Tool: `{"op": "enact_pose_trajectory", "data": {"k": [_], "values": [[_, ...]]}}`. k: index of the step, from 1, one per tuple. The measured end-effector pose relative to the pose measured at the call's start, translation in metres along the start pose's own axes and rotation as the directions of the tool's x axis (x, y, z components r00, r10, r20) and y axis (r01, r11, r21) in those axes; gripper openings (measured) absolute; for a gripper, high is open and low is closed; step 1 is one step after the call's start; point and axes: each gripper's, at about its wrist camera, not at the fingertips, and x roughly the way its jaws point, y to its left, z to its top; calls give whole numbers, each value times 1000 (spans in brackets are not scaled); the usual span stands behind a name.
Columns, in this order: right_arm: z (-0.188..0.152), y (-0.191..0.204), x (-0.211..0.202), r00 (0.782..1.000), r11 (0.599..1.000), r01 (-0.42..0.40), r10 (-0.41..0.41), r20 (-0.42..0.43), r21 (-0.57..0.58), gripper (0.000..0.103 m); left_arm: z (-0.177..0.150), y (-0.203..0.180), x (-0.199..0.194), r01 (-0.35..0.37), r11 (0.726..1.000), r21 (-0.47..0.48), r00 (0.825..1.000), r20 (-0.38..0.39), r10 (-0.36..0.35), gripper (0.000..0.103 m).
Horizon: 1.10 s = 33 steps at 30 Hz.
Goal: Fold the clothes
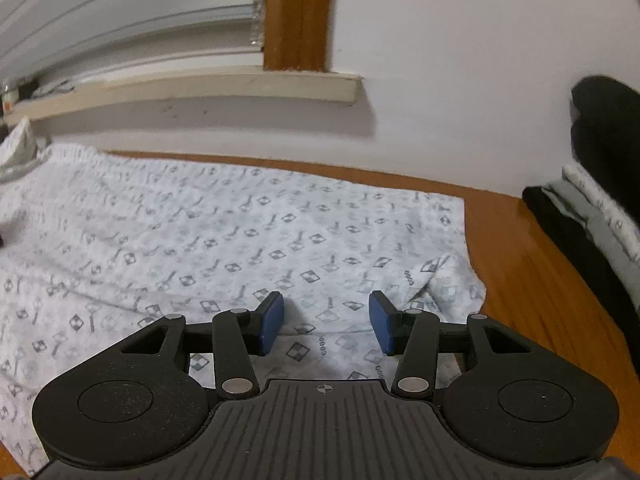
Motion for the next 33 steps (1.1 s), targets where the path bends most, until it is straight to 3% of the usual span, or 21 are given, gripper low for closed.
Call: {"op": "enact_pose_trajectory", "data": {"k": [3,7,8,13,18,23,24,26,33], "values": [[0,-6,0,1000,999,-2,2,14,43,48,8,-8,9,11,1000,17,1000,-1,-11,36],[-2,-9,-4,999,998,6,-8,35,64,48,16,-13,18,3,999,54,1000,-1,-3,5],[-2,-8,-5,999,998,9,-11,38,63,48,18,-12,20,-8,998,58,1000,7,7,1],[-2,-8,-5,999,998,14,-17,43,58,48,34,11,22,-129,991,26,990,60,128,1],[-3,-10,-6,998,997,20,-24,52,77,50,62,56,34,-250,966,-71,963,88,256,1],[-4,-11,-7,998,996,28,-32,58,79,50,66,62,38,-216,971,-106,971,80,224,5],[-4,-11,-8,998,997,27,-32,60,78,52,62,59,36,-213,972,-102,972,78,221,5],[-3,-13,-8,998,996,18,-24,64,86,56,52,51,29,-203,974,-98,975,77,210,15],[-7,-21,-26,996,996,48,-53,66,73,57,5,26,-22,-182,978,-100,977,90,191,23]]}}
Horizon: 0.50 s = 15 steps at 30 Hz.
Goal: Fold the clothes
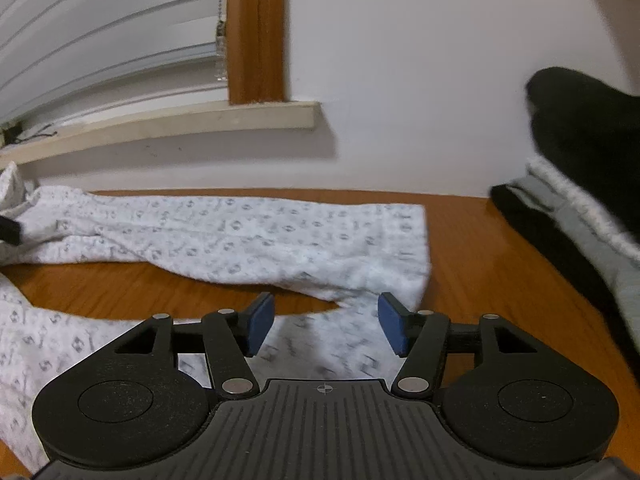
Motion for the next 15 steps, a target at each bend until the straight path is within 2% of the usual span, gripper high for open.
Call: {"op": "enact_pose_trajectory", "data": {"k": [4,7,8,9,10,12,15], "values": [[-5,-21,-5,999,997,21,-18,-40,68,57,-27,-12,-34,50,999,4,999,-6,-50,24],[-10,-29,-5,998,995,-4,11,-64,102,55,-46,-22,-44,60,998,17,998,-33,-60,24],[-12,-29,-5,998,995,-8,15,-68,100,46,-51,-24,-44,63,998,15,997,-41,-62,24],[-14,-29,-6,998,995,-11,18,-68,100,27,-55,-25,-43,65,998,12,997,-51,-64,24],[-16,-30,-7,997,994,-19,27,-70,105,17,-58,-27,-42,64,998,10,996,-57,-64,24],[-18,-31,-15,999,993,-24,29,-41,119,8,-64,-28,-42,63,998,7,996,-58,-62,30],[-21,-33,-39,999,991,-17,12,44,133,6,-68,-29,-42,67,998,7,996,-52,-67,32]]}}
